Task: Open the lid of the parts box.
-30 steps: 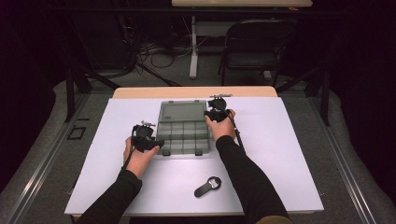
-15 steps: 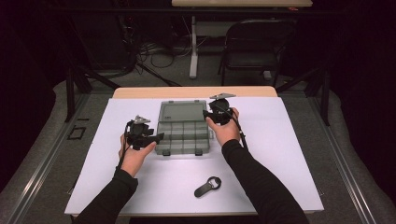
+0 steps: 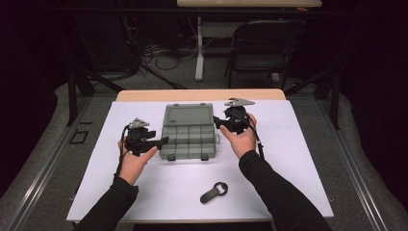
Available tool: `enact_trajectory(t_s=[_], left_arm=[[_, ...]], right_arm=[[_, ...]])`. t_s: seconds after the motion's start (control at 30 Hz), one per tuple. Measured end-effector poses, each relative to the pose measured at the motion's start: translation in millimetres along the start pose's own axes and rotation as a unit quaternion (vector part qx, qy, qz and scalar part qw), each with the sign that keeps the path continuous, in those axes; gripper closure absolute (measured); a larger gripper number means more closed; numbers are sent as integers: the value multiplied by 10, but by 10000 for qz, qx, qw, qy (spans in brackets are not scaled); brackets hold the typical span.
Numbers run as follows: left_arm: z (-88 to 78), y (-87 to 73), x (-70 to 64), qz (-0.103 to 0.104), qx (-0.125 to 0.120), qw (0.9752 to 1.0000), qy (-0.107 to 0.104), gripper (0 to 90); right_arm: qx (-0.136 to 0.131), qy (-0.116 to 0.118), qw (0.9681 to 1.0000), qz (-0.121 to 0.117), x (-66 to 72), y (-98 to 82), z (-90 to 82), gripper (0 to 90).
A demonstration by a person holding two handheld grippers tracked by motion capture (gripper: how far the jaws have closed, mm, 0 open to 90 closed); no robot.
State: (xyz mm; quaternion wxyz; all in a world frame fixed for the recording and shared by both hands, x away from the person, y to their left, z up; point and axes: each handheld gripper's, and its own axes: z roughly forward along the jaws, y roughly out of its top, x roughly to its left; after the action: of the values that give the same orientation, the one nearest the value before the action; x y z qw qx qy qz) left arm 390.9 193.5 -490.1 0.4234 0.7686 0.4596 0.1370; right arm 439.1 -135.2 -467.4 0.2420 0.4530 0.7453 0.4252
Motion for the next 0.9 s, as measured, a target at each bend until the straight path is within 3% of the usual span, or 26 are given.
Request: enact_trajectory(t_s=[0.27,0.57,0.9], left_arm=[[-106,0,-29,61,-112,9999,-88,266],[-181,-28,-111,297,-101,9993,-209,176],[-208,-95,-237,519,-107,9981,-314,160]], right_arm=[[-154,163,9997,-88,-9,-76,-252,354],[-234,395,9980,-436,10,-219,-518,250],[-330,487,9969,-516,33,-385,-791,204]])
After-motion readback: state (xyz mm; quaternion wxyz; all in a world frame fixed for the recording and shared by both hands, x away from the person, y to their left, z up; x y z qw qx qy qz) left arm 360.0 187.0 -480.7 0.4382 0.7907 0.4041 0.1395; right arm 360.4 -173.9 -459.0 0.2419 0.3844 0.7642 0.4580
